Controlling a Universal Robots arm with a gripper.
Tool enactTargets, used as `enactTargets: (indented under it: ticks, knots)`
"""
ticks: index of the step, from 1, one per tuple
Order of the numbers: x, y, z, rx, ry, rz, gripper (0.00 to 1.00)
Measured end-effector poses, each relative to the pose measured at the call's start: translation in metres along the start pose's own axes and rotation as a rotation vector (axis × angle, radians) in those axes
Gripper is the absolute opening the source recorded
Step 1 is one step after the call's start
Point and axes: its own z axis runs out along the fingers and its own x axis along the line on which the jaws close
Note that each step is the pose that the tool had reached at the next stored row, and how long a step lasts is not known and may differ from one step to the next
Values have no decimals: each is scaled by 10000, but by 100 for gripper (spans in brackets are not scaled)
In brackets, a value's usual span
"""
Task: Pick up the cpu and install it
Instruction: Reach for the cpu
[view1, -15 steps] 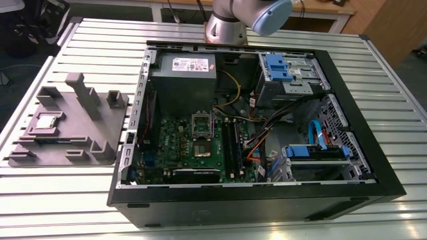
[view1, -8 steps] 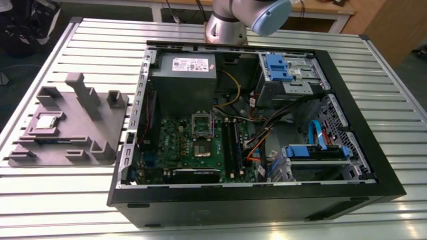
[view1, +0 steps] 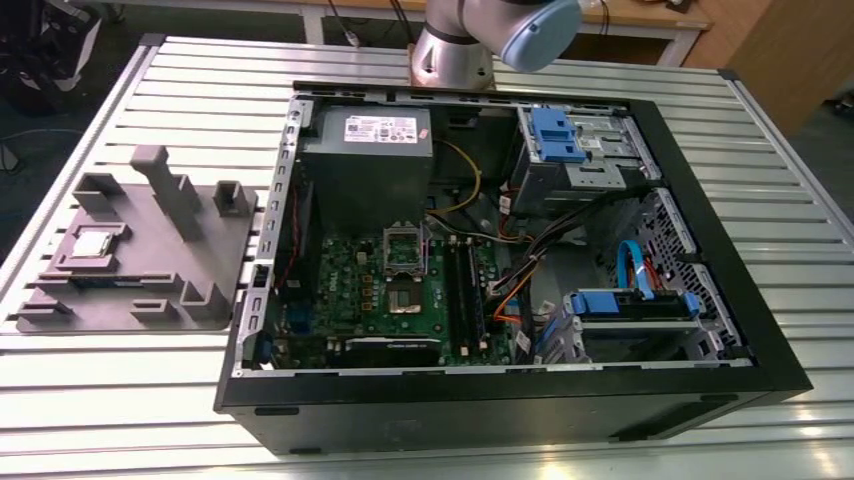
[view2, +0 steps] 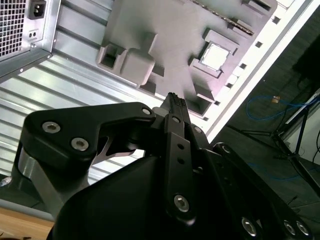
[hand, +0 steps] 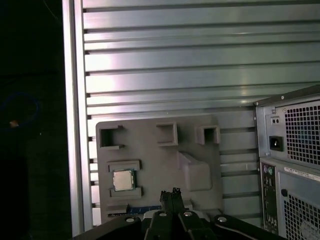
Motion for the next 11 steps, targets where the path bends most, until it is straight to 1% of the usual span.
enactTargets:
  ticks: [11]
  knots:
    - [214,-15,48,0,0,0,10]
